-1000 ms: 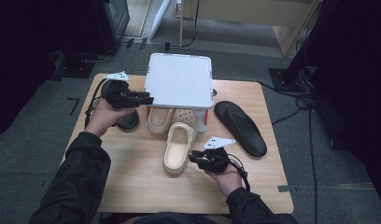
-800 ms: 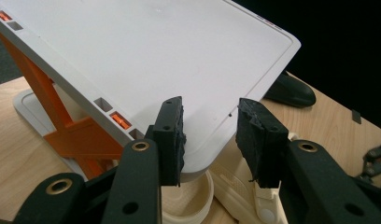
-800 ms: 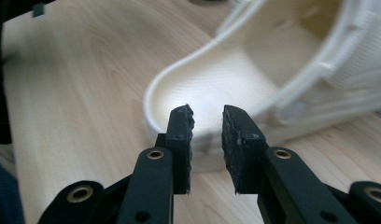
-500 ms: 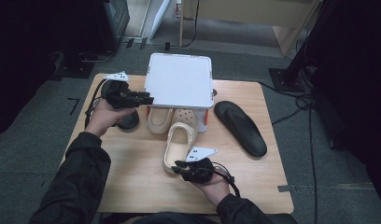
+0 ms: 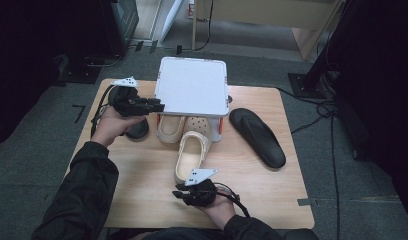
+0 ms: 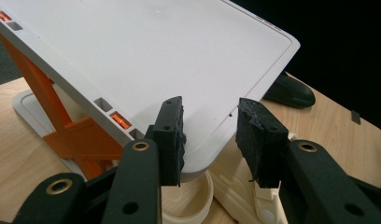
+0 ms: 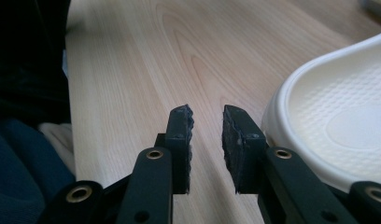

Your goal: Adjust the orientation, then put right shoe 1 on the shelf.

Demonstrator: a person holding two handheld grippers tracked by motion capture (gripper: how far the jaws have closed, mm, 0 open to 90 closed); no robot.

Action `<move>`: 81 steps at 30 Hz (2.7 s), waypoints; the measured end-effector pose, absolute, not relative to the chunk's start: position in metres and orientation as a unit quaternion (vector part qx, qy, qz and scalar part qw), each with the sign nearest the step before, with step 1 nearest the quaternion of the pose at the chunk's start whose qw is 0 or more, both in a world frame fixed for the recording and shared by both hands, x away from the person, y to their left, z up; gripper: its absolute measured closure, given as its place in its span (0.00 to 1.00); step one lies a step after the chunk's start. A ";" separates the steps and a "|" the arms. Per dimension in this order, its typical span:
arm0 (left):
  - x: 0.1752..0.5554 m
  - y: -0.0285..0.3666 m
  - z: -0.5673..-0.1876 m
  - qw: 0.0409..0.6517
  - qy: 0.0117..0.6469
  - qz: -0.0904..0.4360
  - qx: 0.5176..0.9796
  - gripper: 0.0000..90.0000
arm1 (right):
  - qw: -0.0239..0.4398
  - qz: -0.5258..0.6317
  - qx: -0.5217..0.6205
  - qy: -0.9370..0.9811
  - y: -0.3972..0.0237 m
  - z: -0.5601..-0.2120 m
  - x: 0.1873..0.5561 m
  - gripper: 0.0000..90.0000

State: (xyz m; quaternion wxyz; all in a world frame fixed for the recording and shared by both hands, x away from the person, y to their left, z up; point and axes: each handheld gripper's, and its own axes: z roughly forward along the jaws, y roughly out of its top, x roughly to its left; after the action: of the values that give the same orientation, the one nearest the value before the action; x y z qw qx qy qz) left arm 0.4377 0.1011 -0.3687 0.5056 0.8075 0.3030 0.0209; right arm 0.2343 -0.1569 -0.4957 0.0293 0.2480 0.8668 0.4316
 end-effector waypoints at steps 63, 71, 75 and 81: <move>0.438 0.102 -0.370 0.511 0.307 0.017 0.803 0.71 | 0.136 0.409 0.354 0.830 -0.205 -0.492 0.326 0.88; 0.438 0.102 -0.370 0.511 0.307 0.018 0.803 0.71 | 0.146 0.408 0.361 0.826 -0.208 -0.494 0.343 0.89; 0.438 0.102 -0.370 0.510 0.306 0.018 0.804 0.71 | 0.145 0.414 0.367 0.820 -0.211 -0.496 0.350 0.88; 0.438 0.103 -0.370 0.513 0.306 0.015 0.802 0.69 | 0.136 0.419 0.371 0.818 -0.211 -0.497 0.355 0.85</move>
State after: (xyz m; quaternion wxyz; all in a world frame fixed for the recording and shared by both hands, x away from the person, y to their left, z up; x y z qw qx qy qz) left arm 0.4380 0.1031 -0.3705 0.5131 0.8017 0.3062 0.0151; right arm 0.3552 -0.2108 -0.4971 0.1356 0.3708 0.8177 0.4188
